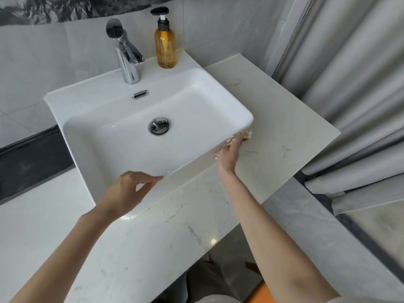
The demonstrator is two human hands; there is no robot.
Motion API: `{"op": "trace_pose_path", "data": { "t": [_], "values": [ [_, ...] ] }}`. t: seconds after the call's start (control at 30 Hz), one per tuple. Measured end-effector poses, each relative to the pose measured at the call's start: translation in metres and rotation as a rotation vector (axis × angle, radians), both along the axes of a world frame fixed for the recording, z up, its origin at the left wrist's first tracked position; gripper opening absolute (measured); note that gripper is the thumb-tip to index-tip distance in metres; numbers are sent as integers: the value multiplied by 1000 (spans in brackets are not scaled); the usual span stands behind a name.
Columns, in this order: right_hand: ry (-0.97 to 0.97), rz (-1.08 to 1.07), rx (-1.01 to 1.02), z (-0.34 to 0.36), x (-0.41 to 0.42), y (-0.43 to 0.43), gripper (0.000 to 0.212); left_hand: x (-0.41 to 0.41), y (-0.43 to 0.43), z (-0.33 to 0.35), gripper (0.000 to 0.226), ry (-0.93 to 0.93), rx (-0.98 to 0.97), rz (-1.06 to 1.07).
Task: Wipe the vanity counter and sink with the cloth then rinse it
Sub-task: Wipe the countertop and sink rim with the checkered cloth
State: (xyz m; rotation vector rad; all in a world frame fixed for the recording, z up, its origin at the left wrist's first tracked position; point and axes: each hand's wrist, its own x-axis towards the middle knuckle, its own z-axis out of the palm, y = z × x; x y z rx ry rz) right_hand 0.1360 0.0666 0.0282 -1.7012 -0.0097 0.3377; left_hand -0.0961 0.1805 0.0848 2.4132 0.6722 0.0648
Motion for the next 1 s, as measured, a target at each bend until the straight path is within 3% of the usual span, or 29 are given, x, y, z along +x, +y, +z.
{"op": "trace_pose_path", "data": {
  "t": [0.2, 0.43, 0.5, 0.6, 0.63, 0.73, 0.8, 0.9, 1.0],
  "values": [
    [-192, 188, 27, -9, -78, 6, 83, -13, 6, -6, 31, -7, 30, -97],
    [-51, 85, 186, -18, -97, 17, 64, -22, 6, -12, 33, -51, 64, -109],
    [40, -28, 280, -20, -82, 30, 70, -23, 7, -15, 34, -52, 56, -112],
    [185, -155, 418, -67, -29, 40, 103, -22, 10, -17, 34, -68, 50, -120],
    [210, -188, 435, -79, -13, 40, 105, -22, 11, -18, 34, -74, 48, -121],
    [278, -331, 442, -55, -8, 36, 66, -23, 12, -21, 36, -91, 30, -118],
    [265, -405, 443, -37, -15, 36, 54, -25, 12, -22, 36, -101, 24, -121],
    [151, -376, 387, -16, -38, 37, 49, -25, 14, -24, 37, -96, 2, -128],
    [-42, -218, 338, -5, -72, 35, 65, -25, 14, -23, 37, -84, -21, -136]
  ]
}}
